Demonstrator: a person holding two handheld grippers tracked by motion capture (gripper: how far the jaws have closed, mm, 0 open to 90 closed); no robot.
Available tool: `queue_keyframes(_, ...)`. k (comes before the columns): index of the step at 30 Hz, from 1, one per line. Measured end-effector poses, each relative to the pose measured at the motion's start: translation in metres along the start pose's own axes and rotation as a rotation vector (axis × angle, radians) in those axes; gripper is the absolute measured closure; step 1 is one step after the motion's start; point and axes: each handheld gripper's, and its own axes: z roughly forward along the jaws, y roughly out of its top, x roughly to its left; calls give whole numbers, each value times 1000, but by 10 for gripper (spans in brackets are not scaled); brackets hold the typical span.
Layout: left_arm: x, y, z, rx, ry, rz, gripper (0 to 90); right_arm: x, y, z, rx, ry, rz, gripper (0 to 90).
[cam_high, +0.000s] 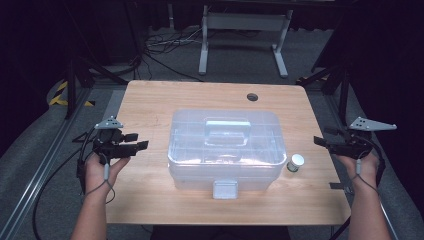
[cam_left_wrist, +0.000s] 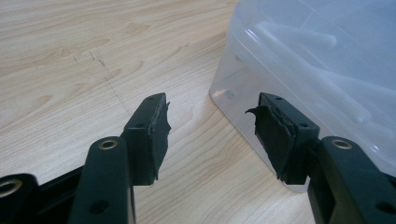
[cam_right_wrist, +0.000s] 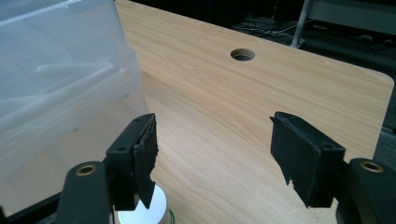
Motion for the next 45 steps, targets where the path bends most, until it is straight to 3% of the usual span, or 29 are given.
queue_keyframes(7, 1, 0, -1, -3, 7, -15, 439, 3, 1, 2, -2, 1, -16, 311)
queue_keyframes(19, -2, 3, -3, -14, 5, 2, 451, 6, 2, 7, 19, -12, -18, 298)
queue_keyframes(27, -8, 8, -1, 6, -5, 21, 454, 6, 1, 8, 23, -7, -17, 295)
queue_keyframes(30, -16, 16, -7, 4, -10, 44, 456, 6, 1, 9, 29, -6, -13, 293)
queue_keyframes(34, -21, 24, -16, -25, -31, 46, 459, 6, 1, 9, 29, -4, -14, 292)
queue_keyframes(39, -29, 36, -22, -13, -41, 90, 458, 6, 1, 9, 30, -1, -4, 290)
queue_keyframes(45, -41, 55, -28, -44, -94, 113, 455, 7, 0, 9, 32, -1, -5, 288)
